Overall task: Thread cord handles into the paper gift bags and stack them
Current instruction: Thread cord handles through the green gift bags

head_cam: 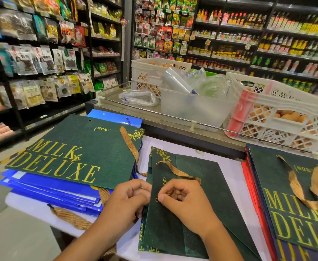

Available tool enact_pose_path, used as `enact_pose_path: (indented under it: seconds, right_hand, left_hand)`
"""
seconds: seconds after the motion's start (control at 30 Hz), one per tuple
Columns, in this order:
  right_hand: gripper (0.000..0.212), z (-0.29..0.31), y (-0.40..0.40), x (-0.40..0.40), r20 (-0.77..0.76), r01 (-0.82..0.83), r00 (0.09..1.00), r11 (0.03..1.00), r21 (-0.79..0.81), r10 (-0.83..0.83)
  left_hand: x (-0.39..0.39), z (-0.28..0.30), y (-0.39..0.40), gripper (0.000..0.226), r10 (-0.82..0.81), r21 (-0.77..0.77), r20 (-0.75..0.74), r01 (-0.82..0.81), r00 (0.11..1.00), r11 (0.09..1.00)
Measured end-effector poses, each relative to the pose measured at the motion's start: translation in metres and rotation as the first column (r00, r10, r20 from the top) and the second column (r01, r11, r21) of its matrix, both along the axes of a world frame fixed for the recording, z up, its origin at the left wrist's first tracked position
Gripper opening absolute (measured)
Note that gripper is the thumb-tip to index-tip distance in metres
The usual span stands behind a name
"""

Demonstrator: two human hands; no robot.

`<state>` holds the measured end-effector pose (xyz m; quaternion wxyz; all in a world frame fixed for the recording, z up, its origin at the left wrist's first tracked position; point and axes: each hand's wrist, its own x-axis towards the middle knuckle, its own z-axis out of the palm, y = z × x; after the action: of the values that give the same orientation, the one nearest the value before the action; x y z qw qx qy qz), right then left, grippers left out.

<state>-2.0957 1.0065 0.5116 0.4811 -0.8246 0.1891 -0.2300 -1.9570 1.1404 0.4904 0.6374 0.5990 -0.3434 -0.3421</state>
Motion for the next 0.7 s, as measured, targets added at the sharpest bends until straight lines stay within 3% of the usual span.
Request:
enact_pose_path:
  seconds: [0.1, 0.2, 0.4, 0.53, 0.7]
  right_hand:
    - [0.014, 0.0013, -0.0008, -0.0011, -0.002, -0.004, 1.000, 1.000, -0.003, 0.004]
    - [0.012, 0.0022, -0.0008, -0.0017, -0.005, -0.034, 0.999, 0.999, 0.009, 0.034]
    - [0.012, 0.0016, -0.0017, -0.0020, 0.010, -0.055, 0.998, 0.998, 0.012, 0.055]
    - [0.021, 0.0018, -0.0027, -0.0020, 0.052, -0.044, 0.998, 0.998, 0.051, 0.042]
    - [0.025, 0.0008, -0.0035, -0.0011, 0.051, -0.045, 0.998, 0.997, 0.068, 0.042]
  left_hand:
    - [0.0003, 0.0011, 0.0025, 0.043, -0.075, -0.003, -0.006, 0.075, 0.997, 0.997]
    - [-0.0007, 0.0019, 0.0022, 0.022, -0.102, 0.000, 0.052, 0.102, 0.993, 0.995]
    - [-0.0017, -0.0009, 0.0015, 0.010, -0.049, 0.002, 0.172, 0.049, 0.984, 0.999]
    - [-0.0027, -0.0030, 0.0039, 0.028, -0.099, 0.042, 0.275, 0.090, 0.956, 0.995]
    - [-0.0036, -0.0001, 0.0061, 0.021, -0.115, 0.032, 0.275, 0.110, 0.954, 0.993]
